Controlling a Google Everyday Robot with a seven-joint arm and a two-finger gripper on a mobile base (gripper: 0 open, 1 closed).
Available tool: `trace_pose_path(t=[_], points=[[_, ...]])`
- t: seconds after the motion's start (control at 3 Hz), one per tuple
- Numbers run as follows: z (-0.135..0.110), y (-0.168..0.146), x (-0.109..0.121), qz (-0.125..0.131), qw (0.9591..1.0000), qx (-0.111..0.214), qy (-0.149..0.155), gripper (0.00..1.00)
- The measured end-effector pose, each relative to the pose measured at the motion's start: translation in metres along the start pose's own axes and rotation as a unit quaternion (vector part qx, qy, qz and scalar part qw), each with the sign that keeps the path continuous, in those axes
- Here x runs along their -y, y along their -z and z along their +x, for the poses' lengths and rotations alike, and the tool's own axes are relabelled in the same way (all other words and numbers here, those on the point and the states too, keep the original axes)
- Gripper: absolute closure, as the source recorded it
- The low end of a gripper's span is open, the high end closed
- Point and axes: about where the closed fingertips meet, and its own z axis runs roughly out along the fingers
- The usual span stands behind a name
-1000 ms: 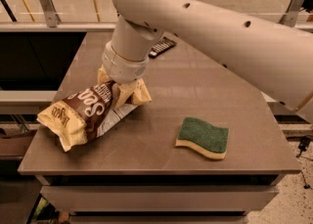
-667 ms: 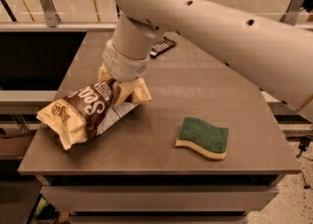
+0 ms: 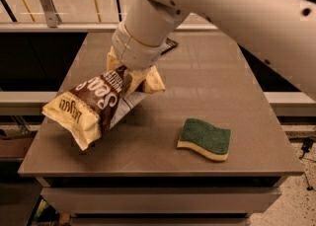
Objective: Pick brown chip bag
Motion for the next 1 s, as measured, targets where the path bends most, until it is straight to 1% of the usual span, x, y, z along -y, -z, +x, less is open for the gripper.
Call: trace_pose_path(t=[0.33, 0.67, 1.0], points=[[-0.003, 0.04, 0.006, 0.041, 0.9988, -0.022, 0.016, 1.0], [0.002, 0.073, 0.014, 0.097, 0.9944, -0.034, 0.025, 1.0], [0.013, 0.098, 0.025, 0.146, 0.9882, -0.032, 0.033, 1.0]])
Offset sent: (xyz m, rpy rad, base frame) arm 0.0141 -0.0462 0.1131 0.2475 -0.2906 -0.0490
